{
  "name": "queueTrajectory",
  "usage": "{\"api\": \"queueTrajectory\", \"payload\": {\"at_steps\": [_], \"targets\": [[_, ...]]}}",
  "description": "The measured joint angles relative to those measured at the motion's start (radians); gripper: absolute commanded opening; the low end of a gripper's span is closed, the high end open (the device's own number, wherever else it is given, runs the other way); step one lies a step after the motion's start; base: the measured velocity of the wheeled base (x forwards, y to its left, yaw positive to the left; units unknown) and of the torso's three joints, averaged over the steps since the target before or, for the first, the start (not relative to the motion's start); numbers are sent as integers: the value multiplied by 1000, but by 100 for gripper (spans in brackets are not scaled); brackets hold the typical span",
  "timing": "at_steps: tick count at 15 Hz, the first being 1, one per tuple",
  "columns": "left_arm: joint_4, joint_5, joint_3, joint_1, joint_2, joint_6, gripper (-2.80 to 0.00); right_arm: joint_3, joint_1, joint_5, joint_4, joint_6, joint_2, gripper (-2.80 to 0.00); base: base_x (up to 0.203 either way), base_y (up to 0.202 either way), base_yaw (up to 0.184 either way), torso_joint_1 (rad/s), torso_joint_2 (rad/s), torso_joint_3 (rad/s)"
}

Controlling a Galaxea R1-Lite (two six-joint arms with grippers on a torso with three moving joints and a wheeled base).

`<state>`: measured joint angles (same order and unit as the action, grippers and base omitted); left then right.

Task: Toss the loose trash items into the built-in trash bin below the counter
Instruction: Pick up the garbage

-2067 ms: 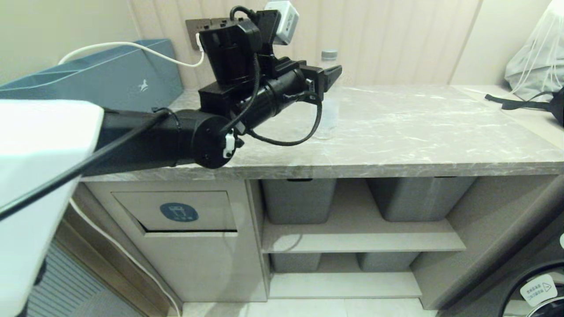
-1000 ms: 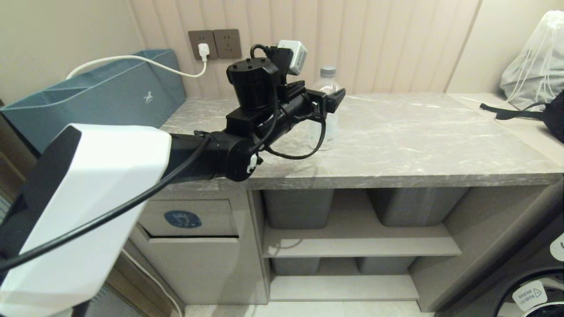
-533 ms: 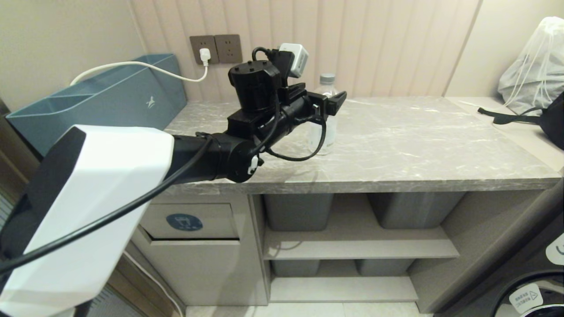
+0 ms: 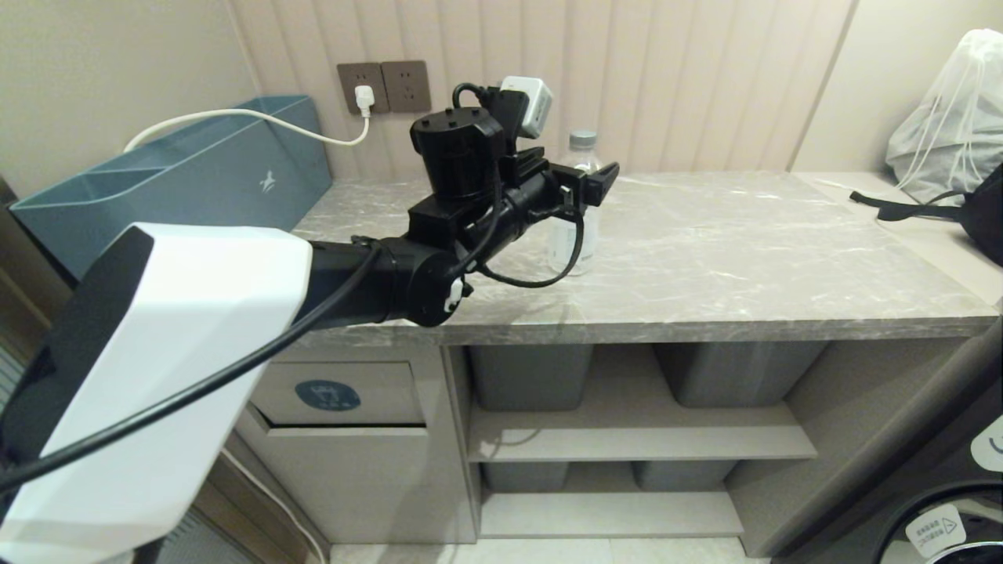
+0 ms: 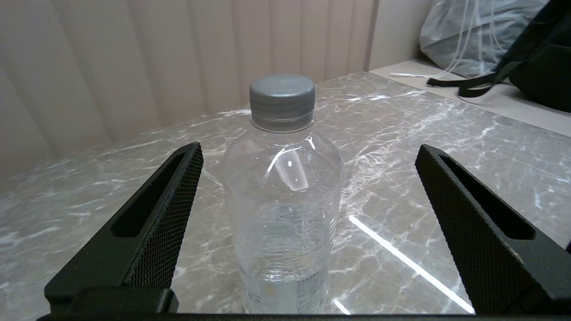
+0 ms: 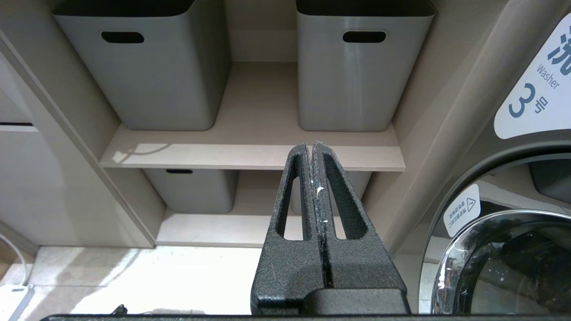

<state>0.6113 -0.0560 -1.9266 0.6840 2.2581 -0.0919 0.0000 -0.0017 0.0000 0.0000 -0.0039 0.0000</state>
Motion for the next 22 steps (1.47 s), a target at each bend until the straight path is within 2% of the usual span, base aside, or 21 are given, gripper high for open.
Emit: {"api": "queueTrajectory", "payload": {"at_steps": [9, 12, 14, 18, 22], "targets": [[5, 1, 1, 0, 1, -1, 0, 0, 0, 0, 0, 0, 0, -280, 0, 0, 0, 0, 0, 0], [12, 5, 40, 3, -13, -32, 0, 0, 0, 0, 0, 0, 0, -280, 0, 0, 0, 0, 0, 0], [51, 9, 133, 11, -47, -38, 0, 0, 0, 0, 0, 0, 0, -280, 0, 0, 0, 0, 0, 0], [171, 38, 404, 24, -177, -49, 0, 0, 0, 0, 0, 0, 0, -280, 0, 0, 0, 0, 0, 0], [190, 46, 514, 8, -278, -52, 0, 0, 0, 0, 0, 0, 0, -280, 0, 0, 0, 0, 0, 0]]}}
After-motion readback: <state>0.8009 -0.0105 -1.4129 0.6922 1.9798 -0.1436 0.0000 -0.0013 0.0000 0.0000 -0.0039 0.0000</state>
